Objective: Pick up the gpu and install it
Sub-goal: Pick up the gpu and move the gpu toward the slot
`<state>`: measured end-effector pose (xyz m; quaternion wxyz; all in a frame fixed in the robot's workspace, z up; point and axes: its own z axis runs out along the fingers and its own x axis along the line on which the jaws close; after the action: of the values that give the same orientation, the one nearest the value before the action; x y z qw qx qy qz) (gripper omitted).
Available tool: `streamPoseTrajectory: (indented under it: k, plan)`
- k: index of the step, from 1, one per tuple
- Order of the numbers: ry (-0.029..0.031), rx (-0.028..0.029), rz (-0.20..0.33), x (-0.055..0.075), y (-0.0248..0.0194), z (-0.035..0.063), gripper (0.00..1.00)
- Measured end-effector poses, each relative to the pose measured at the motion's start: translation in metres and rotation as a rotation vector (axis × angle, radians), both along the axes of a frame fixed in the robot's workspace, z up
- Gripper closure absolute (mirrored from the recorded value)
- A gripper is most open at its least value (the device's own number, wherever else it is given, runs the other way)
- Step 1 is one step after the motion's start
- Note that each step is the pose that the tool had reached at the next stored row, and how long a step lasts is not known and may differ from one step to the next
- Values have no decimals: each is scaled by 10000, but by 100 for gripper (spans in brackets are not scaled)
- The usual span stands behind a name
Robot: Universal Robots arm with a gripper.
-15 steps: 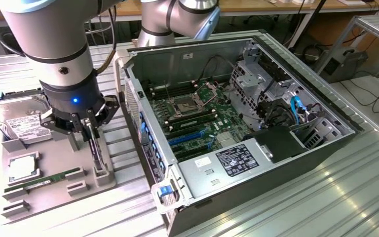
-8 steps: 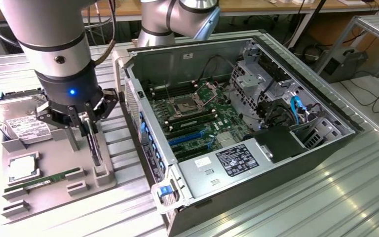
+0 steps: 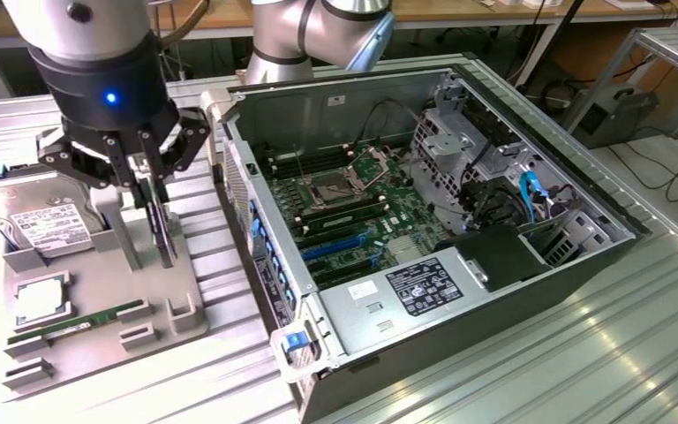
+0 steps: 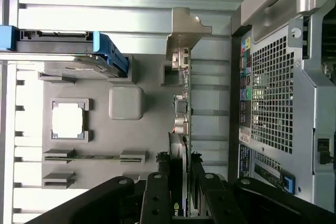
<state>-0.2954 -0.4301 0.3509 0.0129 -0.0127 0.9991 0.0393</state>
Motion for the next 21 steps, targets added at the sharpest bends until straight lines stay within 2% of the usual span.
streamPoseTrajectory:
  k: [4, 11, 13, 21]
  plan:
    - [22, 1, -4, 38, -32, 208, 74]
    - [104, 0, -5, 188, -87, 578, 74]
    - [138, 0, -4, 282, -114, 719, 74]
    - [229, 2, -4, 630, -215, 1097, 74]
